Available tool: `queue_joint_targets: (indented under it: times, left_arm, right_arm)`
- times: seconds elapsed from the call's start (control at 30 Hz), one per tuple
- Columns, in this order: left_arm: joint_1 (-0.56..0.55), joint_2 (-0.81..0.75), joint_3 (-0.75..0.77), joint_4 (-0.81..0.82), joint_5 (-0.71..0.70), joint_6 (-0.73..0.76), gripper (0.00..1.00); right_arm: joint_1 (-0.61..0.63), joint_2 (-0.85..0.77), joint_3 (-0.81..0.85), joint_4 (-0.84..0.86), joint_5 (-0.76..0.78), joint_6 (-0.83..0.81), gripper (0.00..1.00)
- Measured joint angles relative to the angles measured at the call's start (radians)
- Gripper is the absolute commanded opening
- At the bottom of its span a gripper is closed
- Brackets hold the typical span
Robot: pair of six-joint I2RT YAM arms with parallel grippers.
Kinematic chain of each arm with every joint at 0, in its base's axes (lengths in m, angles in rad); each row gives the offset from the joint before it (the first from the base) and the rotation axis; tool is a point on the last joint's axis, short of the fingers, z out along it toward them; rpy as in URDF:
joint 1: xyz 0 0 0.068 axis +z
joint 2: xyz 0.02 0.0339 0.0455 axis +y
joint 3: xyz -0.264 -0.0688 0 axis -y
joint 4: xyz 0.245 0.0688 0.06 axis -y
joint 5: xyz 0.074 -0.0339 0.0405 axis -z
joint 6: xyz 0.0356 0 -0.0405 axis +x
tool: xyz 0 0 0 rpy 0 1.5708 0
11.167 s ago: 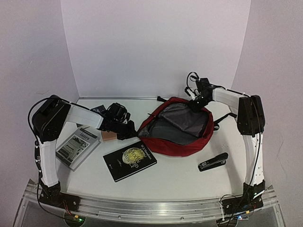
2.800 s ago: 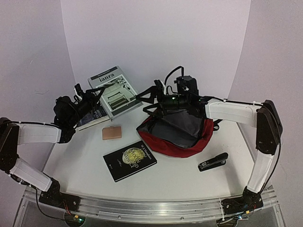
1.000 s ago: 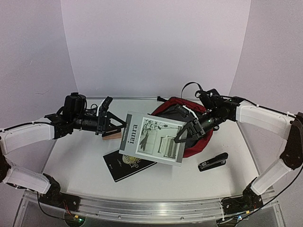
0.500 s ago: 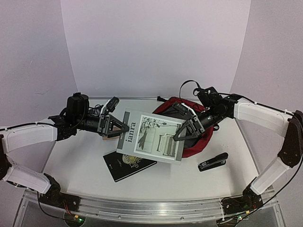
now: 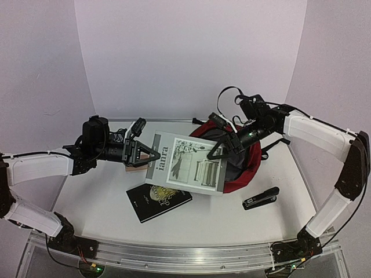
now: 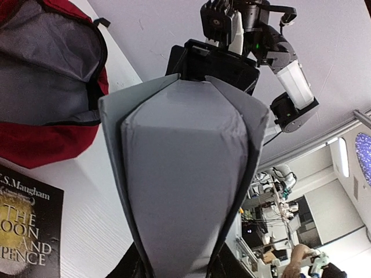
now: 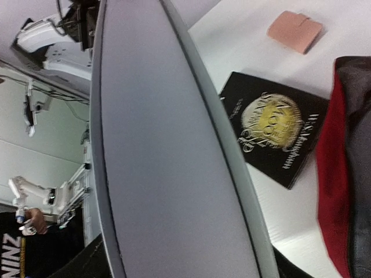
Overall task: Pack the student bag
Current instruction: Pick up the book from the center of the board.
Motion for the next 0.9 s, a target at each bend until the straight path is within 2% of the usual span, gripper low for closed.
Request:
queue_joint_targets:
  times: [0.13,0.4,0.6,0.9]
  left_arm:
    - [-0.006,-0.001,-0.006,-0.012,-0.133,-0.034,0.25]
    - [0.001,-0.062,-0.061,-0.074,-0.535,-0.211,0.21]
    - [0.001,-0.149,-0.124,-0.084,-0.71,-0.342,0.19]
    - [0.001,-0.215,-0.181,-0.078,-0.789,-0.431,0.19]
  right_arm:
    - [-0.015,0.015,0.085,0.014,0.262,-0.004,0.75]
    - [-0.021,0.095,0.225,0.033,0.741,-0.081,0.62]
    - [0.019,0.211,0.227,0.075,0.946,-0.174,0.55]
    - [0.063,0.404,0.225,0.141,1.131,-0.282,0.55]
